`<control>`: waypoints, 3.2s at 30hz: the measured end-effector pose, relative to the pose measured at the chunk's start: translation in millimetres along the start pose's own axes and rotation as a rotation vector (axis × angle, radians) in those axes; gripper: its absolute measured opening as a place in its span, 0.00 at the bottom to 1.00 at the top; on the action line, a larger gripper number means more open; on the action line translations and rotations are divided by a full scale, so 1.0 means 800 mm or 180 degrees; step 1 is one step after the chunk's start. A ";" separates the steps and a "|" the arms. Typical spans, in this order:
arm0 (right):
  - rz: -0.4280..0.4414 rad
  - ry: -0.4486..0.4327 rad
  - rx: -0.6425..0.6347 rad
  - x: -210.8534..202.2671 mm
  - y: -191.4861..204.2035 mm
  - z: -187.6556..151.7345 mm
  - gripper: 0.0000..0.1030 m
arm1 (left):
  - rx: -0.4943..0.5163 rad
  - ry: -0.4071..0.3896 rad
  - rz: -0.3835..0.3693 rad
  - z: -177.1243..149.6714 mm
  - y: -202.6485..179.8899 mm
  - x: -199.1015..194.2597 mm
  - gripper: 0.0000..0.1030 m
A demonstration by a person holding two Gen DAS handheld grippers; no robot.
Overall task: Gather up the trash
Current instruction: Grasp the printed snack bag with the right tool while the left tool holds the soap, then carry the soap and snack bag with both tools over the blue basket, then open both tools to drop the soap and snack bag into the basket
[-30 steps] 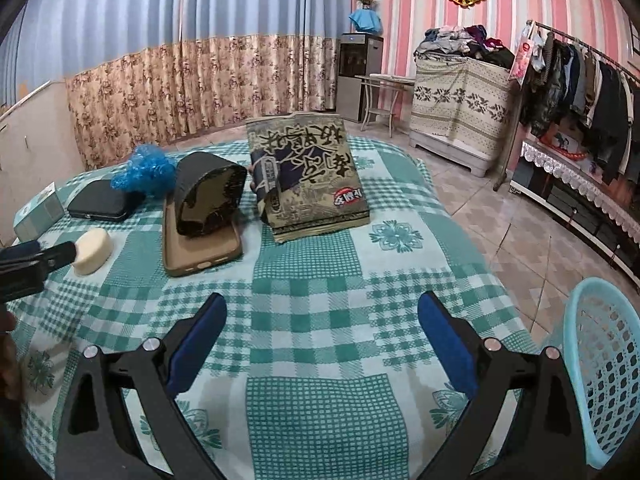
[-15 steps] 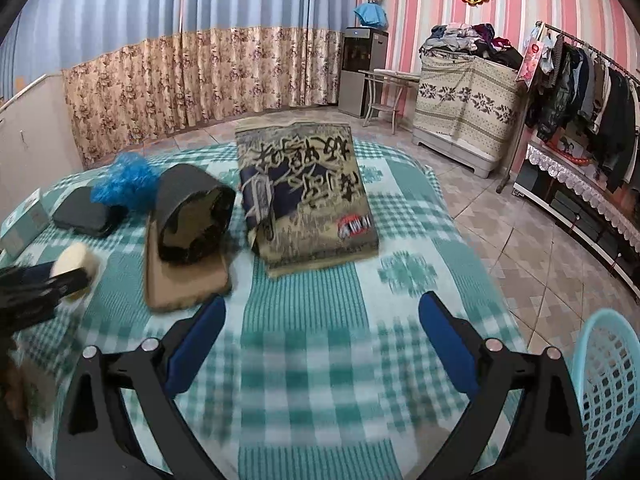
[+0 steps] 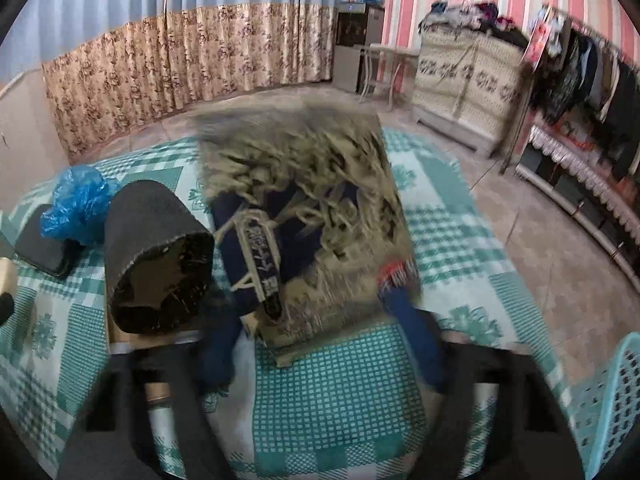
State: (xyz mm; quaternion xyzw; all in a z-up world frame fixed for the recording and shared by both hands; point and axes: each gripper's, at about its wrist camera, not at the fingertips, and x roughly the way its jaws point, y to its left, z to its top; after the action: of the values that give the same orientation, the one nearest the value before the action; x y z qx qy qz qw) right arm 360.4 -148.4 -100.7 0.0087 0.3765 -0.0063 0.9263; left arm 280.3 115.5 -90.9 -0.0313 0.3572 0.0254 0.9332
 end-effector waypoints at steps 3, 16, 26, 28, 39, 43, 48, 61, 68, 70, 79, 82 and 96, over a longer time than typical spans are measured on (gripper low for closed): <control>0.0146 -0.0047 0.0018 -0.010 -0.008 -0.006 0.27 | 0.0034 -0.0043 0.0024 0.001 -0.001 -0.002 0.59; 0.0315 -0.0395 0.0171 -0.127 -0.065 -0.052 0.07 | 0.0163 -0.0283 0.0060 -0.009 -0.015 -0.038 0.59; 0.0193 -0.0440 0.0319 -0.214 -0.165 -0.105 0.07 | 0.0288 -0.0397 -0.0188 -0.005 -0.086 -0.073 0.59; 0.0115 -0.0466 0.0366 -0.229 -0.194 -0.116 0.07 | 0.0401 -0.0478 -0.0269 -0.004 -0.120 -0.086 0.59; -0.0273 -0.0512 0.0811 -0.284 -0.339 -0.176 0.07 | 0.0775 -0.0593 -0.0941 -0.024 -0.308 -0.129 0.59; -0.0403 -0.0541 0.0913 -0.297 -0.383 -0.188 0.07 | 0.0974 -0.0580 -0.1174 -0.040 -0.380 -0.141 0.59; -0.0526 -0.0562 0.1053 -0.307 -0.427 -0.206 0.07 | 0.1263 -0.0561 -0.1394 -0.067 -0.463 -0.157 0.59; -0.0567 -0.0559 0.1296 -0.314 -0.482 -0.237 0.07 | 0.1717 -0.0479 -0.1891 -0.112 -0.608 -0.166 0.59; -0.0512 -0.0562 0.1338 -0.311 -0.482 -0.235 0.07 | 0.1875 -0.0334 -0.1803 -0.112 -0.630 -0.134 0.59; -0.0490 -0.0551 0.1332 -0.307 -0.479 -0.233 0.07 | 0.1863 -0.0295 -0.1774 -0.109 -0.625 -0.129 0.66; -0.0385 -0.0500 0.1215 -0.286 -0.458 -0.219 0.07 | 0.1618 -0.0432 -0.1564 -0.082 -0.576 -0.127 0.87; -0.0351 -0.0459 0.1170 -0.273 -0.450 -0.209 0.07 | 0.1514 -0.0499 -0.1520 -0.067 -0.553 -0.133 0.90; -0.0230 0.0032 0.1262 -0.199 -0.433 -0.200 0.26 | 0.1309 -0.0589 -0.1182 -0.040 -0.468 -0.140 0.93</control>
State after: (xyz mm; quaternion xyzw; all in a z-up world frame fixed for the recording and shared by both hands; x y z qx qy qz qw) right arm 128.3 -490.7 -108.3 0.1774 0.3726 -0.1134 0.9038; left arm 202.0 -262.8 -24.9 0.0961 0.2564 -0.2160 0.9372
